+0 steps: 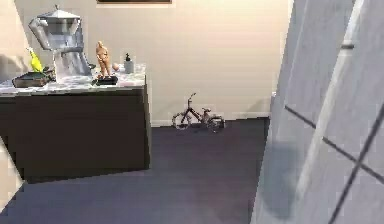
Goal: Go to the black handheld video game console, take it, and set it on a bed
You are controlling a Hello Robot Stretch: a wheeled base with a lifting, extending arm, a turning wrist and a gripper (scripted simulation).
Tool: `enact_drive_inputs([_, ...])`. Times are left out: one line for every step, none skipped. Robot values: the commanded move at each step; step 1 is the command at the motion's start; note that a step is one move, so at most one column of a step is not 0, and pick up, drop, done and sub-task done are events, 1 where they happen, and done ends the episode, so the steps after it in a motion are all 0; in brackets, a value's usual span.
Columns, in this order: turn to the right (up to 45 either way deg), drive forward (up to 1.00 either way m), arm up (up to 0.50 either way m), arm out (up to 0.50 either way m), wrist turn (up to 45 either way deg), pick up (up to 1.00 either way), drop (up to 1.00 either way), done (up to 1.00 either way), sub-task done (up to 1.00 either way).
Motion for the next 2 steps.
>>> enact_drive_inputs([0.0, 0.70, 0.00, 0.00, 0.0, 0.00, 0.00, 0.00, 0.00])
enact_drive_inputs([39.0, 0.00, 0.00, 0.00, 0.0, 0.00, 0.00, 0.00, 0.00])
